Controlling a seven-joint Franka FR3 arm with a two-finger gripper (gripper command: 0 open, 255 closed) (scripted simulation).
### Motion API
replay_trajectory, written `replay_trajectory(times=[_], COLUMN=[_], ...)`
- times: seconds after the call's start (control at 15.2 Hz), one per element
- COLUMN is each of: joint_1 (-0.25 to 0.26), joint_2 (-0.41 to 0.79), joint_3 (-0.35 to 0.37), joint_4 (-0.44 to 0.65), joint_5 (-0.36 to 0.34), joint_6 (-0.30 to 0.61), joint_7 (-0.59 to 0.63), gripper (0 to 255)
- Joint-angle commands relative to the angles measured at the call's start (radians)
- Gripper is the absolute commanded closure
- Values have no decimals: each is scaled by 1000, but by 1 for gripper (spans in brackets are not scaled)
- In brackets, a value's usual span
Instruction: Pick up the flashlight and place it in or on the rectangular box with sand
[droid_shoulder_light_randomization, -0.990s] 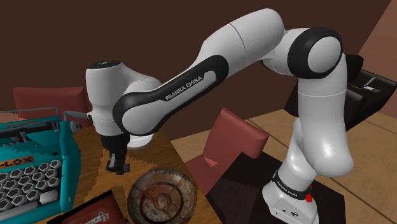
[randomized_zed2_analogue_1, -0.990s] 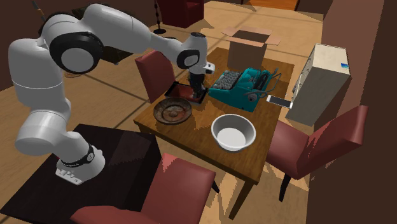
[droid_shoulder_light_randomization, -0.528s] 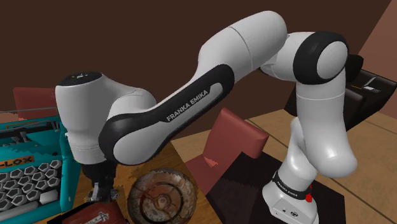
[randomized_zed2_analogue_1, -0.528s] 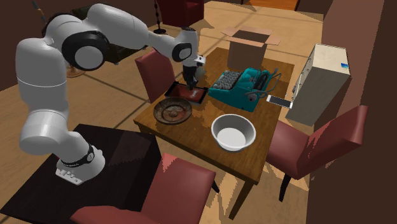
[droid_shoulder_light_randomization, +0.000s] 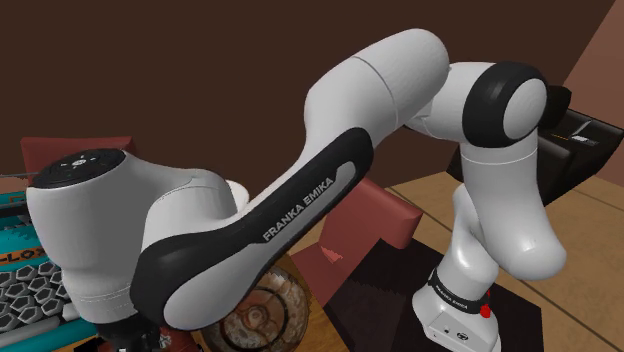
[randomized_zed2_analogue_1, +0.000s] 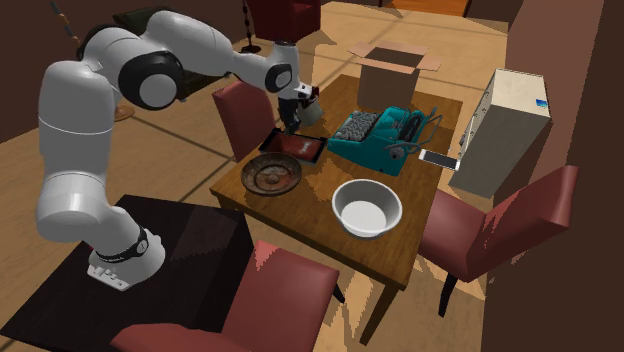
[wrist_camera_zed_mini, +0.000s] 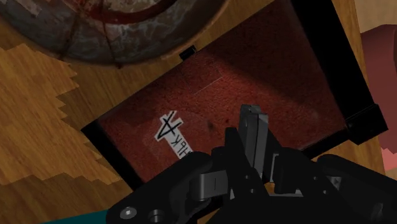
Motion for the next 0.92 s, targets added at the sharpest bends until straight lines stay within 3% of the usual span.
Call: replay_trajectory(times=[0.0,0.53,0.86], joint_1=[4,15,15], joint_2=[14,74,74], joint_3=[-3,-20,-20], joint_4=[-3,-24,-24], joint_5=[-6,-31,-31], joint_6=[16,95,95], joint_7=[5,18,18], gripper=[255,255,255])
